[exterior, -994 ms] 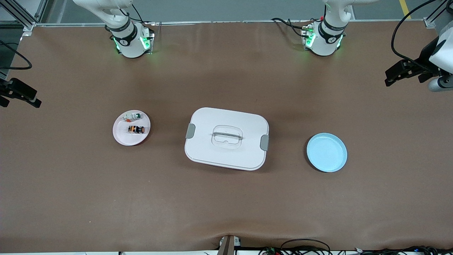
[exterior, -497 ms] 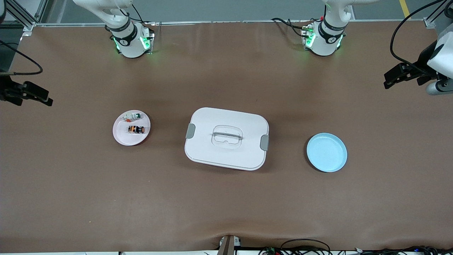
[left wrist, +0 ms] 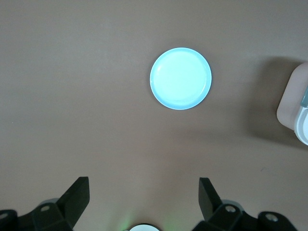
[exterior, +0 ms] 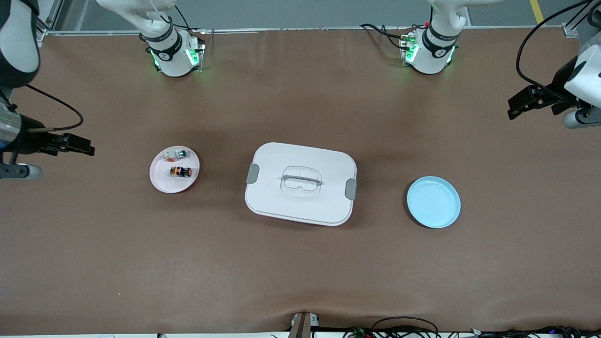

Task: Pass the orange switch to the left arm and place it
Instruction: 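Reach the right gripper down to the switch in the white dish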

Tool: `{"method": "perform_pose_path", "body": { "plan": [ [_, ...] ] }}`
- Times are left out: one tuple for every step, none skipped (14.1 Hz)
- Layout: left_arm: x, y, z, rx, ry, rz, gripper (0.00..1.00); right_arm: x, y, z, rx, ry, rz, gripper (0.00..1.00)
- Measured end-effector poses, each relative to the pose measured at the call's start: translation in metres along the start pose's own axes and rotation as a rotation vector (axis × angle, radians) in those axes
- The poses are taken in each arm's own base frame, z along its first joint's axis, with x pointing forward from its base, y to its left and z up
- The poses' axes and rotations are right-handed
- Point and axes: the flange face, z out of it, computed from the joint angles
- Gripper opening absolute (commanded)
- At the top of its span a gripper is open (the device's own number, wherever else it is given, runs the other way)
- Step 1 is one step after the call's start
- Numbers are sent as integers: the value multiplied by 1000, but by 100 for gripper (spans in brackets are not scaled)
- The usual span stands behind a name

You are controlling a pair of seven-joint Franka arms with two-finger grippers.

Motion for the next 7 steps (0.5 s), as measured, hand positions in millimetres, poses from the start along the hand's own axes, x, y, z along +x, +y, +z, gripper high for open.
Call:
{"method": "perform_pose_path", "body": {
  "plan": [
    [0, 0, 0, 0, 0, 0, 100, 6, -3, 10, 6, 3, 0, 100],
    [0, 0, 0, 0, 0, 0, 100, 10, -4, 23, 19, 6, 6, 100],
    [0, 0, 0, 0, 0, 0, 100, 13, -3, 36, 36, 2, 13, 100],
    [0, 0, 0, 0, 0, 0, 100, 14, -3, 50, 50, -3, 20, 100],
    [0, 0, 0, 0, 0, 0, 100, 15, -2, 65, 58, -9, 28, 100],
    [0, 0, 0, 0, 0, 0, 100, 15, -1, 80, 62, -14, 34, 100],
    [0, 0, 0, 0, 0, 0, 100, 14, -1, 95, 66, -21, 40, 100]
  ]
}}
